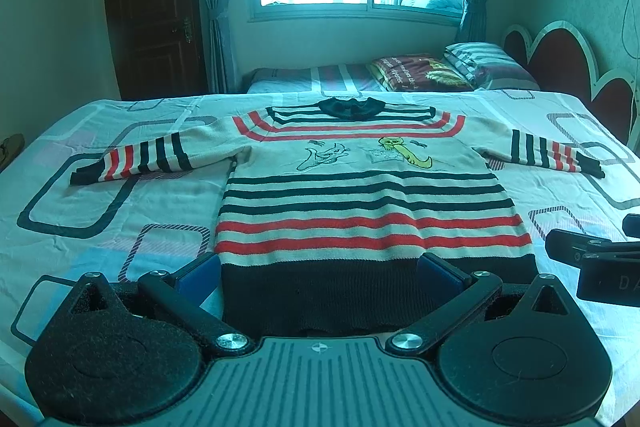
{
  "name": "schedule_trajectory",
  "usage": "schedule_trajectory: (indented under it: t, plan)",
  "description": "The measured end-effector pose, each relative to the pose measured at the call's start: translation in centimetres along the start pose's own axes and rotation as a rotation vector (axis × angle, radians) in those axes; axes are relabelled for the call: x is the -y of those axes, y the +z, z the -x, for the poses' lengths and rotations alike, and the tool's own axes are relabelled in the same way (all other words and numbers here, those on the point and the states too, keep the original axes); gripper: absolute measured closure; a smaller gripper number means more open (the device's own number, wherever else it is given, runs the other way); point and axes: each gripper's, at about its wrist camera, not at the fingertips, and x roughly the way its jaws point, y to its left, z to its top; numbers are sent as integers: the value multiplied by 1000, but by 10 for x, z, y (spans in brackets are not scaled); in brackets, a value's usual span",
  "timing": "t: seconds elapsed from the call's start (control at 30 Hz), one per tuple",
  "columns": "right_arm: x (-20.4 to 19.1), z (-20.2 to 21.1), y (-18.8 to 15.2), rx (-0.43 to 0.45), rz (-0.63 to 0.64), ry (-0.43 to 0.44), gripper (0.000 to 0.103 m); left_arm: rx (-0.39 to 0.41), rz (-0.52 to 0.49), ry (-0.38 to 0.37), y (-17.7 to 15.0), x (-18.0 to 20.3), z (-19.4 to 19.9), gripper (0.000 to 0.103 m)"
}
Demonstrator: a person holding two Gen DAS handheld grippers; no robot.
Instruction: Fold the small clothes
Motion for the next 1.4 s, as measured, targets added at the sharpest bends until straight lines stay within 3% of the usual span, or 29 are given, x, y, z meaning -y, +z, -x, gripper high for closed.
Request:
schedule_trajectory:
  t: [1.4]
  plan:
    - [-1,2,1,11,11,-14,1,14,-16,0,3,2,2,0]
